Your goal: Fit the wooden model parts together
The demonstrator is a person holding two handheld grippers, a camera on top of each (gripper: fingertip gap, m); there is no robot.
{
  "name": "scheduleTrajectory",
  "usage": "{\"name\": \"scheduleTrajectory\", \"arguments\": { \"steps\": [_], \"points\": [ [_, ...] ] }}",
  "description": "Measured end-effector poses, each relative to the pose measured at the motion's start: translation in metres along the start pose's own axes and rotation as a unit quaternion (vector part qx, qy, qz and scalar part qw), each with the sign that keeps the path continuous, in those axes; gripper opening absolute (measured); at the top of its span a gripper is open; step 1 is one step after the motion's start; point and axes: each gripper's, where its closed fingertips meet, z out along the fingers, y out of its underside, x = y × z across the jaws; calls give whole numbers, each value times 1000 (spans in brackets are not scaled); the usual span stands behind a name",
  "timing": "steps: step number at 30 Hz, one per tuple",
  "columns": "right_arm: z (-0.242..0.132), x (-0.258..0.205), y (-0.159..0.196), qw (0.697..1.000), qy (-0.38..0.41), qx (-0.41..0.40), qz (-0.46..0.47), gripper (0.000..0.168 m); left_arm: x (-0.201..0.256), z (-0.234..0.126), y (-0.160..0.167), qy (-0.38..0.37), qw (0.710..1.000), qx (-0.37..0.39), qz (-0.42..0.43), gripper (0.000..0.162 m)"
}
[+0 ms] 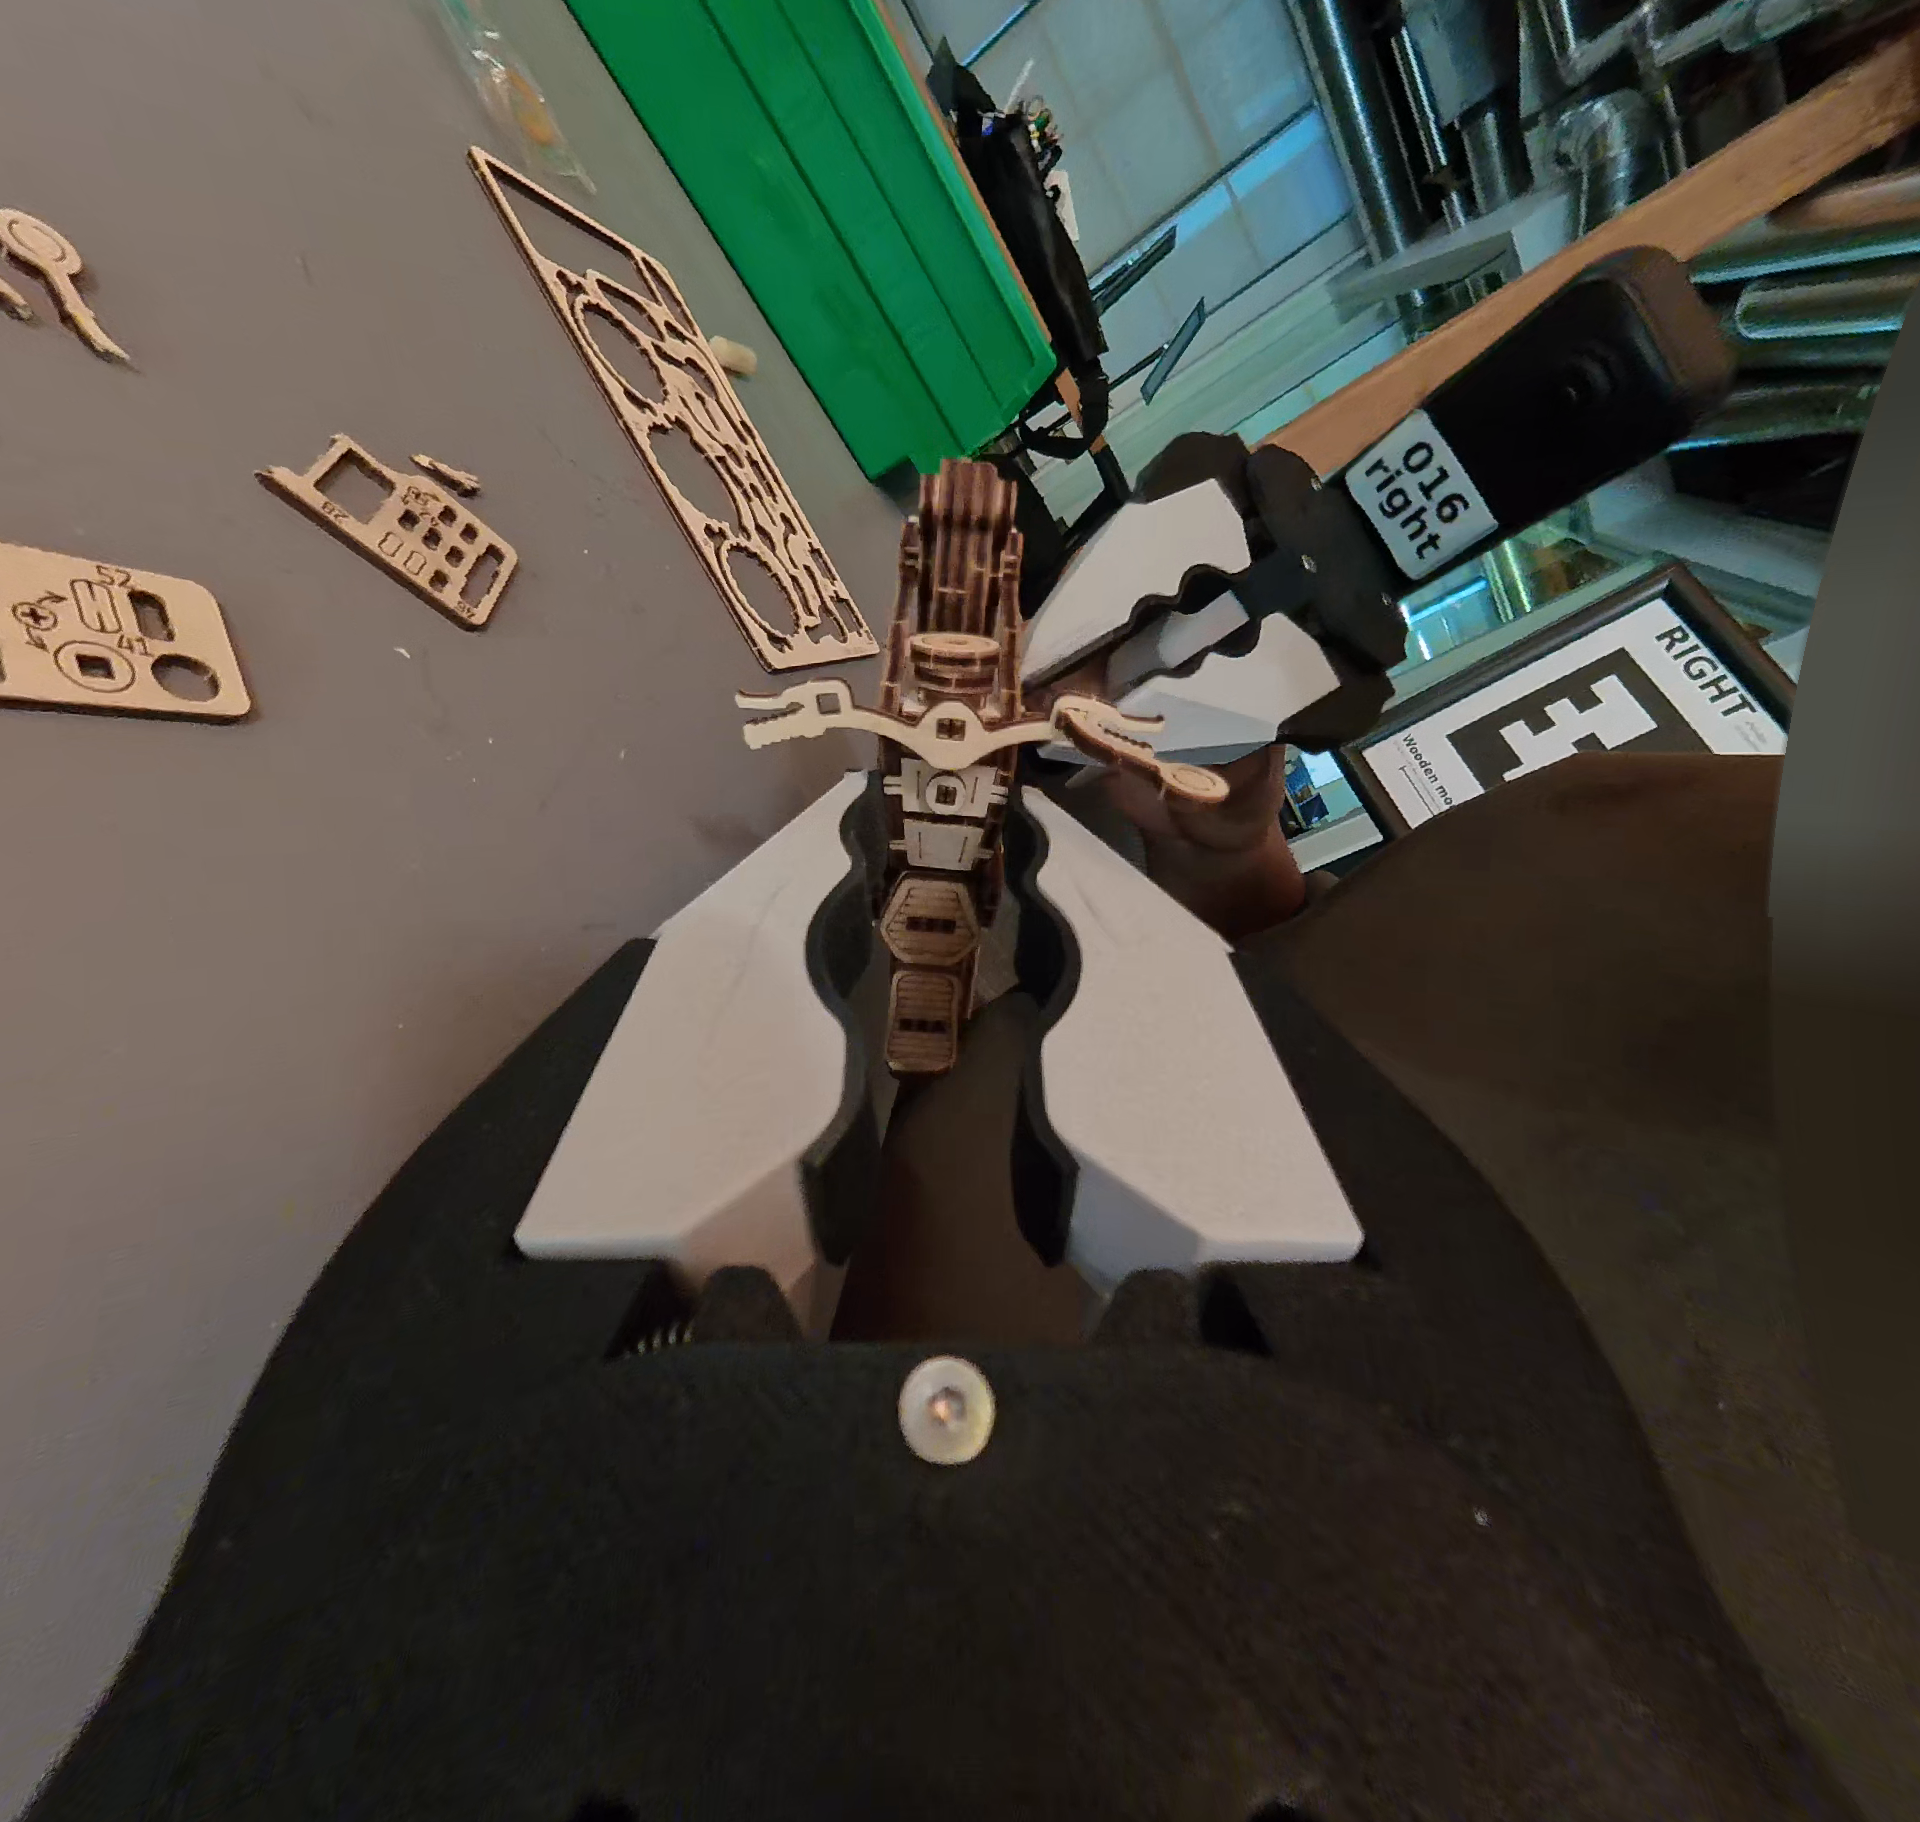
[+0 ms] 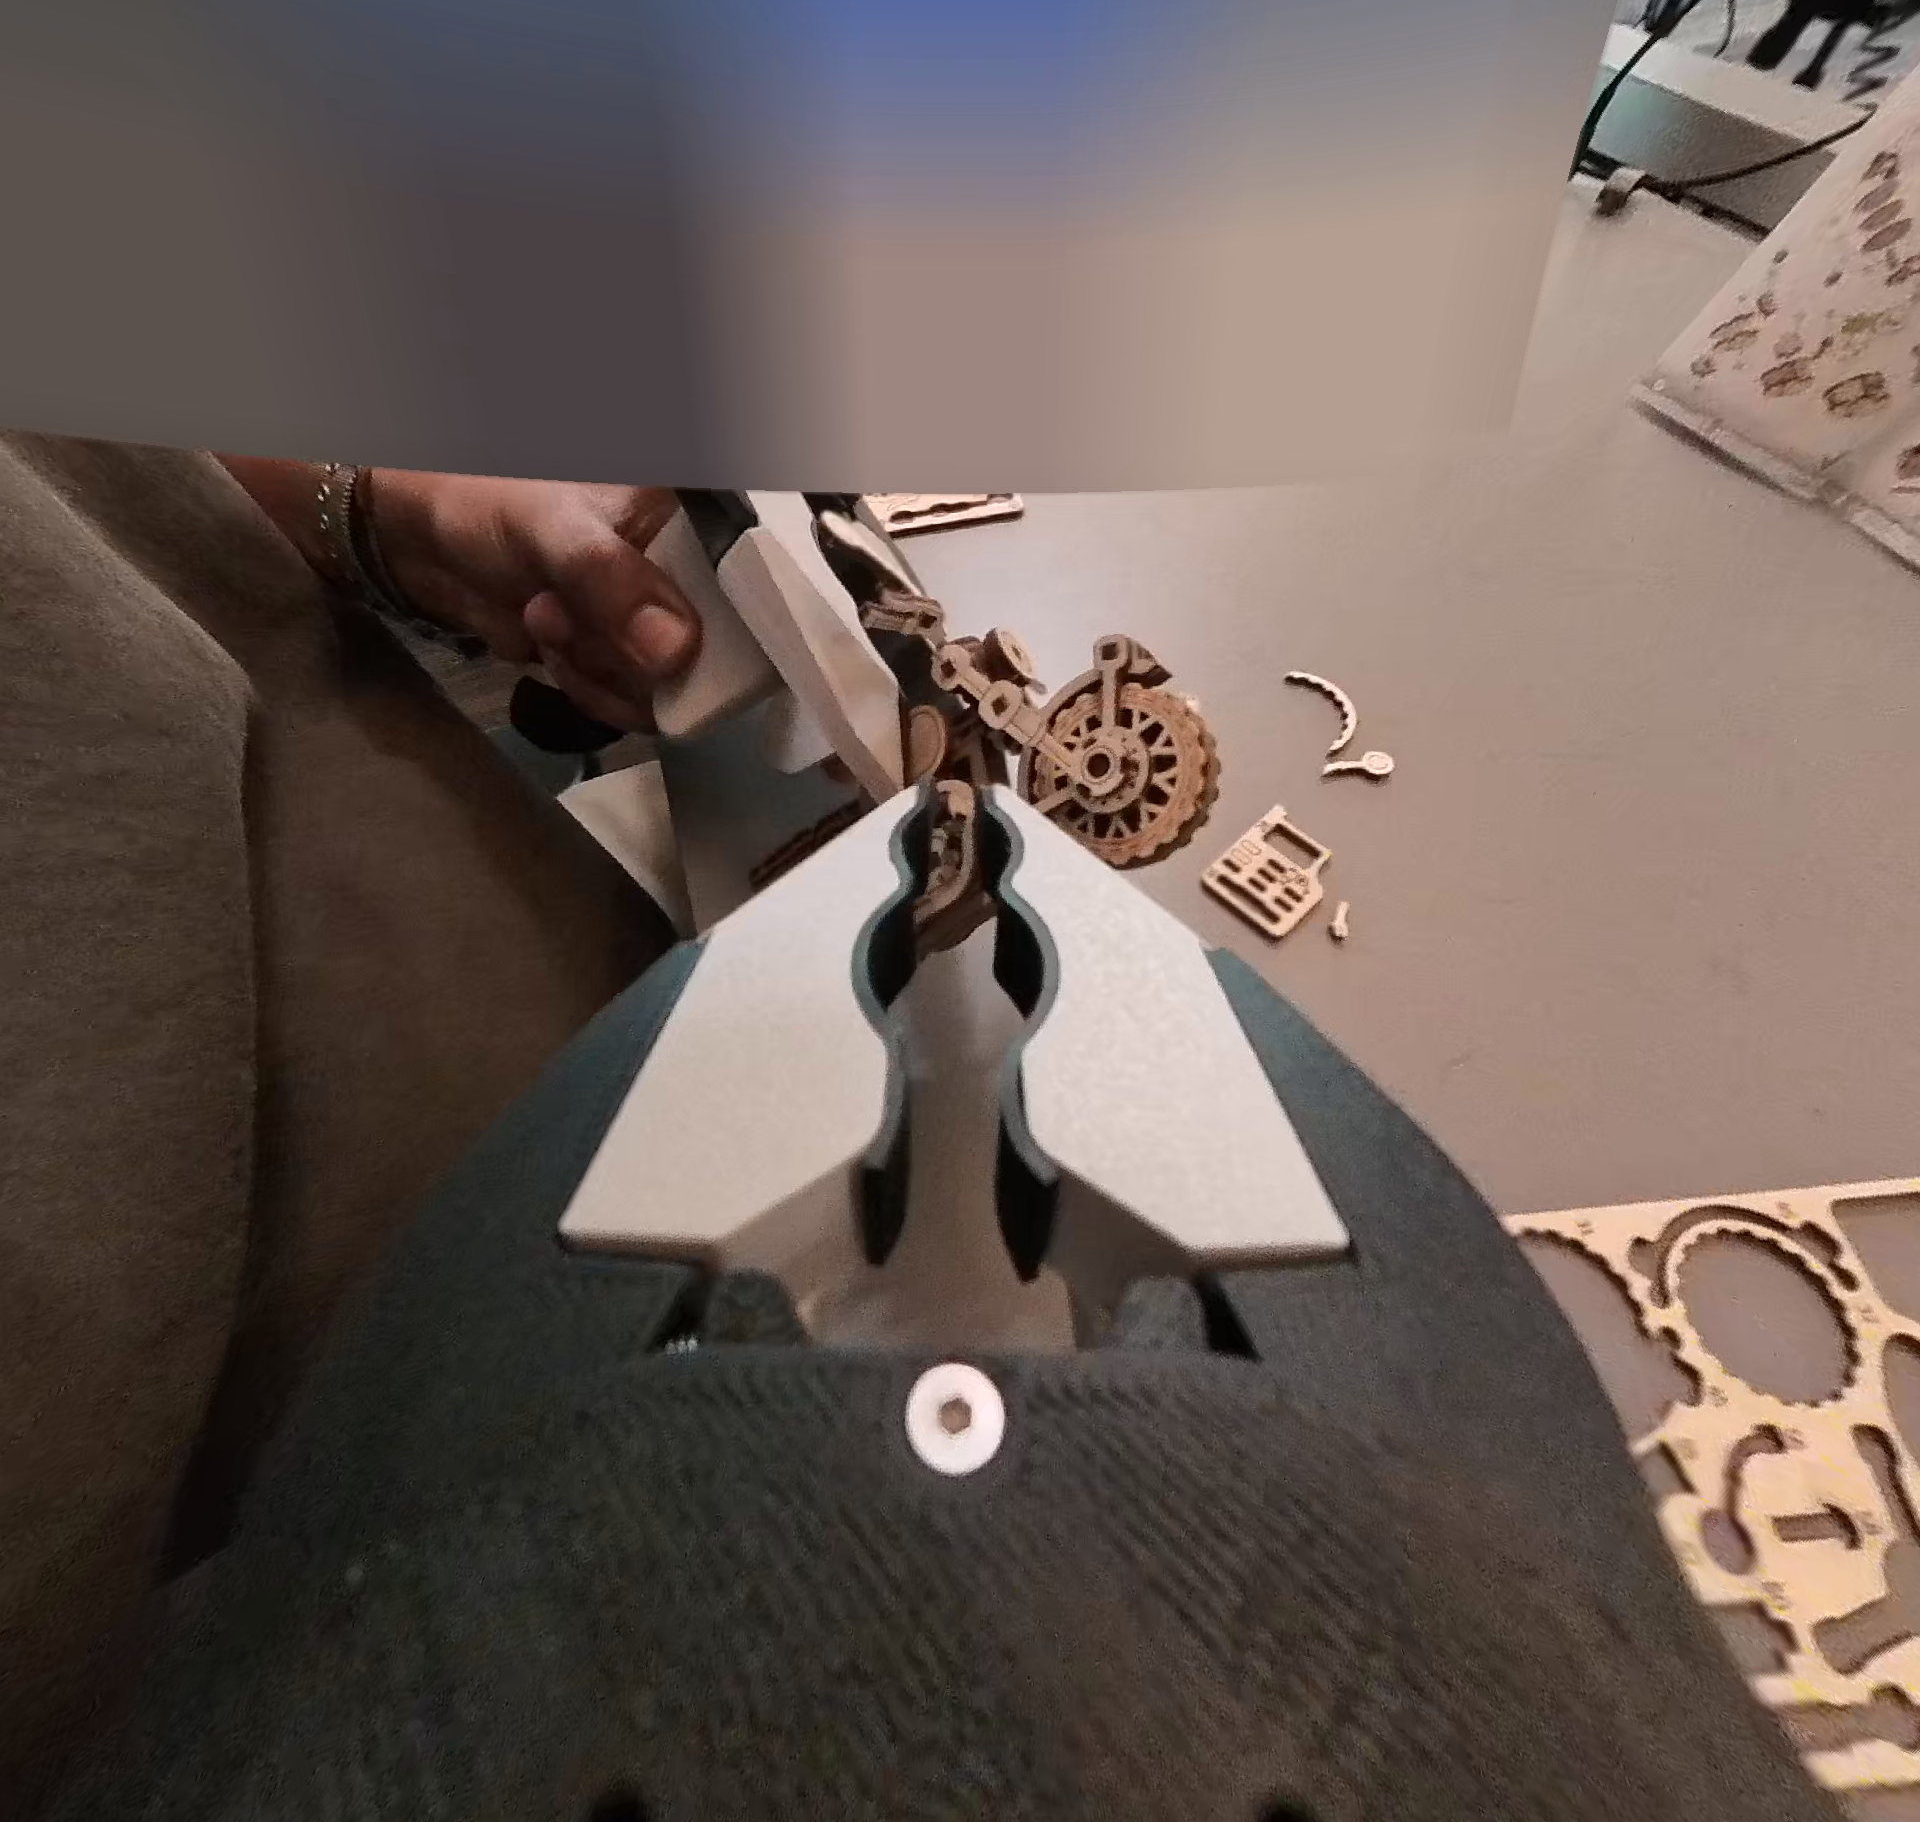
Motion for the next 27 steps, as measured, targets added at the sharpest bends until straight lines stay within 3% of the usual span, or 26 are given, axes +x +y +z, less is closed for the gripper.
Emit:
{"name": "scheduleTrajectory", "arguments": {
  "steps": [18,27],
  "points": [
    [-5,-4,8,987,-87,-7,138,7,0,2,6,-13,999,-22,48,18],
    [-5,-4,12,984,-102,-4,144,5,-2,3,9,-19,998,-29,47,19]
  ]
}}
